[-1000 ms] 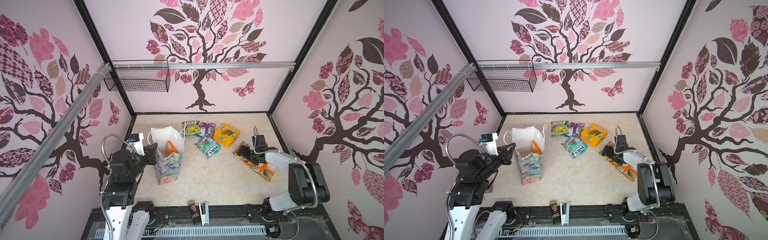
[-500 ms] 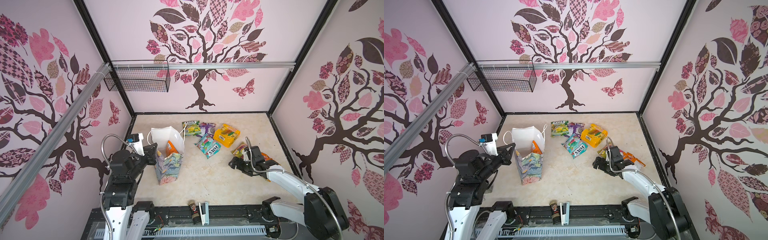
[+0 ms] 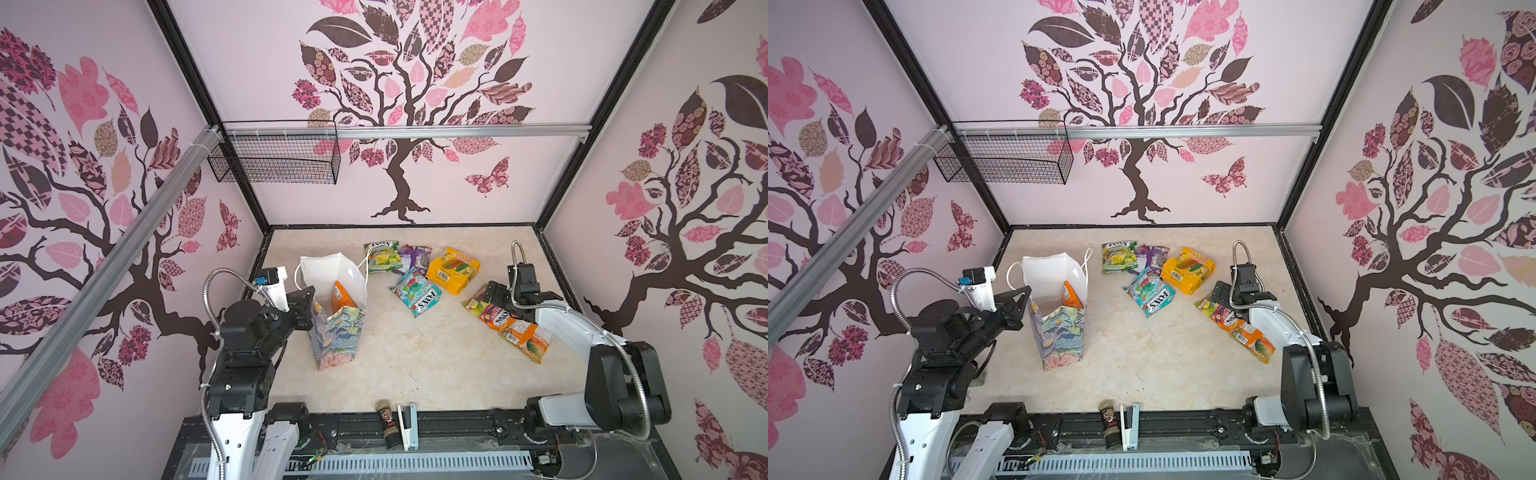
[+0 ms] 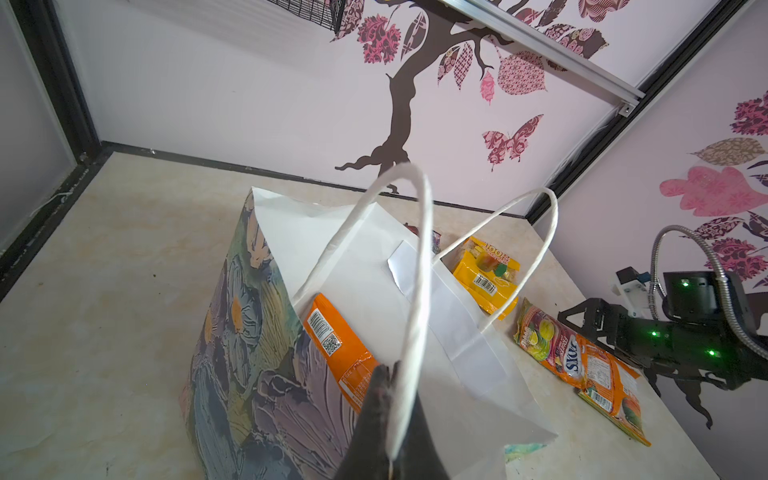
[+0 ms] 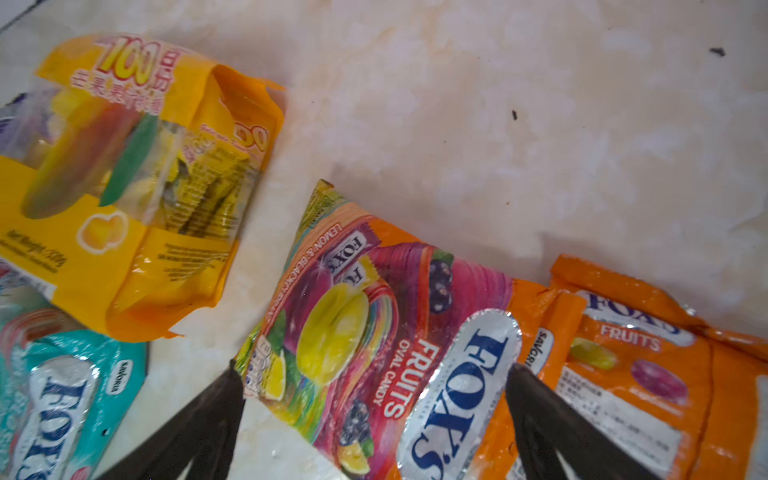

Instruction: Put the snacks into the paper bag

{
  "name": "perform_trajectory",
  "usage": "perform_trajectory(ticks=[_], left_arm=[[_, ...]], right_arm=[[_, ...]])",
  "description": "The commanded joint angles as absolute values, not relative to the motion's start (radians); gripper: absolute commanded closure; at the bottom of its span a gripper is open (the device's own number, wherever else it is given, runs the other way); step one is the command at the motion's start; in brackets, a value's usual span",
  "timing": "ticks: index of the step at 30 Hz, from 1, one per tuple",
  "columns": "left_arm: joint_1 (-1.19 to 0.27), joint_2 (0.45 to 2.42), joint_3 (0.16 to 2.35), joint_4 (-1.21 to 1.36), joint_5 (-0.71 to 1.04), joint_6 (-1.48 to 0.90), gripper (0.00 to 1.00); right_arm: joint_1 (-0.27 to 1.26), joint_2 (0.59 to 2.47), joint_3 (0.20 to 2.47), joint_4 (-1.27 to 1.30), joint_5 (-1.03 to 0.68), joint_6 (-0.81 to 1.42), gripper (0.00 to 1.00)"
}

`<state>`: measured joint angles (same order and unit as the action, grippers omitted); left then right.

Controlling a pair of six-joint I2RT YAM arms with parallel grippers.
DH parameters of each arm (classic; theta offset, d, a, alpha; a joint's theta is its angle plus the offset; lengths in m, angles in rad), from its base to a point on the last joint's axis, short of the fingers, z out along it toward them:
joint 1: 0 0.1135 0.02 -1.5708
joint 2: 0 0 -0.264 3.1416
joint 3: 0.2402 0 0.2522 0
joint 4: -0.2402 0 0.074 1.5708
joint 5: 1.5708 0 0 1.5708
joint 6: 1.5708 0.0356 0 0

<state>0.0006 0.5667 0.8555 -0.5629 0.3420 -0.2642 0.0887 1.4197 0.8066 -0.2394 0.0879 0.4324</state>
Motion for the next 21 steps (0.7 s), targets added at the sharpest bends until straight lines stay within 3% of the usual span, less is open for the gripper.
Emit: perform_trajectory(ticks=[1,11,21], left_arm=[[0.003,0.568,0.840,-0.537,0.345,-0.261,1.00],[0.006,0.561,0.840,-0.544,0.339,-0.256,1.00],[0.005,0.558,0.840,-0.548,0.339,-0.257,1.00]], right_arm=[[0.091,1.492,0.865,-0.212,0.118,0.397,0.00],[0.079,1.653,0.953,-0.249,0.010,0.383,0.00],[0.106,1.639,0.884,-0.251,-0.171,0.414,0.00]])
